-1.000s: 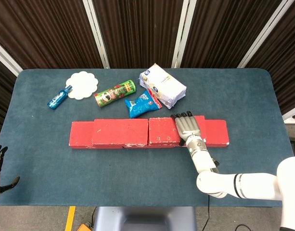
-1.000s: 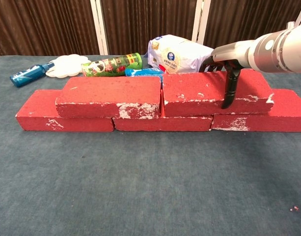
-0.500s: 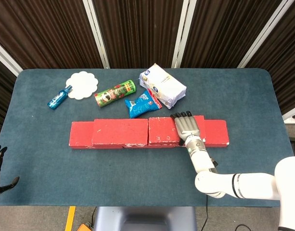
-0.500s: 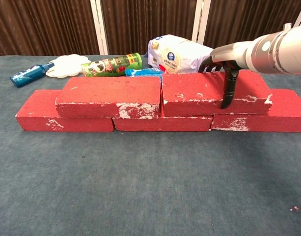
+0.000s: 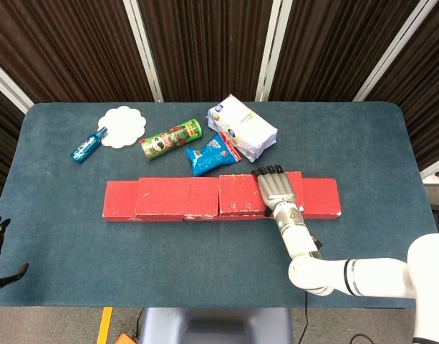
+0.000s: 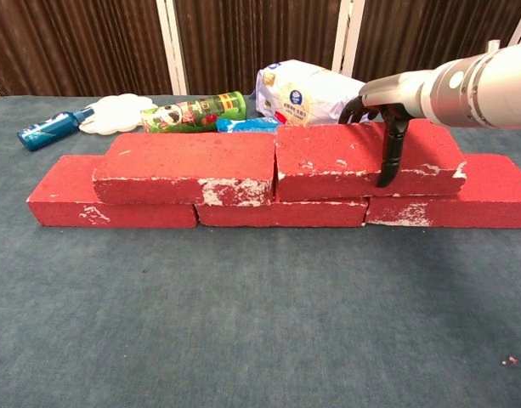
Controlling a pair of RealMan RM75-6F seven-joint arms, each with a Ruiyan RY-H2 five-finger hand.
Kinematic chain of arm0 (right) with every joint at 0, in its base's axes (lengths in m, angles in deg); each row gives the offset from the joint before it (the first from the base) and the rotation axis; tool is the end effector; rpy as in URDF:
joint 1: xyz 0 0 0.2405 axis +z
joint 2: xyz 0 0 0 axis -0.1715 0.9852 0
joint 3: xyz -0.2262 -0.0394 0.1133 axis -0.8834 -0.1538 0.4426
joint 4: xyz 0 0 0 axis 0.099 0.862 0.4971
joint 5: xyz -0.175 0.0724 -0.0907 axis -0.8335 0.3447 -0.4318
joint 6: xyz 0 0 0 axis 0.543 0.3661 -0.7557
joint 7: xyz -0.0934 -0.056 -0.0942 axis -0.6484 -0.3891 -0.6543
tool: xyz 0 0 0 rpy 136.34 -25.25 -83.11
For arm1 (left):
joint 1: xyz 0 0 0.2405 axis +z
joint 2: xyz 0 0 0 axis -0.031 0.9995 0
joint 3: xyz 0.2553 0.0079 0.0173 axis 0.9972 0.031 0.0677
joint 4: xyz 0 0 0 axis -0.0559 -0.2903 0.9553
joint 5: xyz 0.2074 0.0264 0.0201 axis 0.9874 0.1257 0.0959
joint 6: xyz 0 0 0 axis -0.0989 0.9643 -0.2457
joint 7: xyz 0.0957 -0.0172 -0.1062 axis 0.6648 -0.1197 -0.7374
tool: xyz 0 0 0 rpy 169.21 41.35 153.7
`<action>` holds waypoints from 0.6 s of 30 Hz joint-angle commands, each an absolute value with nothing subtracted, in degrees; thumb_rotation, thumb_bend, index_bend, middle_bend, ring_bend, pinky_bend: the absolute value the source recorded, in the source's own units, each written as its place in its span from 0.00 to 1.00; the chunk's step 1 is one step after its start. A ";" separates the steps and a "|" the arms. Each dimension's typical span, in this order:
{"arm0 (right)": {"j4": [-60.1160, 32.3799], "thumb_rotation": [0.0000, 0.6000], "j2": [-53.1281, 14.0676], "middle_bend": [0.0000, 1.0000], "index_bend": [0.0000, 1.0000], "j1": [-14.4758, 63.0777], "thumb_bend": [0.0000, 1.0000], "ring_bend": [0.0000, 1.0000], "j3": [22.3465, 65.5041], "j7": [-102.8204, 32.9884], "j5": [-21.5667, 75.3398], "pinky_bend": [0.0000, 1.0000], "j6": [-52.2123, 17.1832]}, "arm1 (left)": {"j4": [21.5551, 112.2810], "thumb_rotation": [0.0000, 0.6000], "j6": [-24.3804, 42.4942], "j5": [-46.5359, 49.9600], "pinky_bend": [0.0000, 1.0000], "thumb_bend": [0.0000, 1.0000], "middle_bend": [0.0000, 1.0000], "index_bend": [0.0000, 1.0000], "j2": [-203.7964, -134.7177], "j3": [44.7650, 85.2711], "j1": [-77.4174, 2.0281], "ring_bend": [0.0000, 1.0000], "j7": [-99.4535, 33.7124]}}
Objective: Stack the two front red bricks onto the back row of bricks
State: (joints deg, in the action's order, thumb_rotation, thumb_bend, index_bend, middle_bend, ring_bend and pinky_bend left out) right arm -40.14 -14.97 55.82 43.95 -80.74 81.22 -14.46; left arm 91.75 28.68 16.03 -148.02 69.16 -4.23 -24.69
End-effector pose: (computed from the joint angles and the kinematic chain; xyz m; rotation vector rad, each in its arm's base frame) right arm -0.0902 -0.3730 0.0200 1.7430 -1.1184 0.5207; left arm -0.3272 0.1686 0.1721 -1.2512 -0.9380 -0.7060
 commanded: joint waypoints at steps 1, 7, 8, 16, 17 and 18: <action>-40.17 1.00 -14.98 0.20 0.25 55.85 0.00 0.16 44.07 -80.84 81.33 0.00 -14.40 | 91.72 1.00 28.67 15.95 0.04 0.22 0.00 0.00 -148.03 69.13 -4.23 0.00 -24.64; -40.34 1.00 -14.86 0.20 0.25 55.85 0.00 0.15 44.16 -81.10 81.33 0.00 -14.43 | 91.75 1.00 28.53 15.85 0.04 0.22 0.00 0.00 -148.10 69.14 -4.28 0.00 -24.51; -40.37 1.00 -14.87 0.20 0.25 55.83 0.00 0.15 44.16 -81.12 81.37 0.00 -14.47 | 91.78 1.00 28.54 15.89 0.04 0.22 0.00 0.00 -148.08 69.17 -4.25 0.00 -24.57; -40.44 1.00 -14.79 0.19 0.25 55.88 0.00 0.12 44.30 -81.43 81.65 0.00 -14.34 | 91.73 1.00 28.59 15.87 0.04 0.22 0.00 0.00 -148.03 69.25 -4.15 0.00 -24.53; -40.51 1.00 -14.72 0.19 0.25 55.89 0.00 0.11 44.29 -81.50 81.79 0.00 -14.27 | 91.72 1.00 28.50 15.83 0.04 0.22 0.00 0.00 -148.07 69.22 -4.20 0.00 -24.53; -40.53 1.00 -14.68 0.19 0.24 55.95 0.00 0.11 44.30 -81.62 81.97 0.00 -14.21 | 91.69 1.00 28.47 15.81 0.04 0.22 0.00 0.00 -148.13 69.21 -4.24 0.00 -24.49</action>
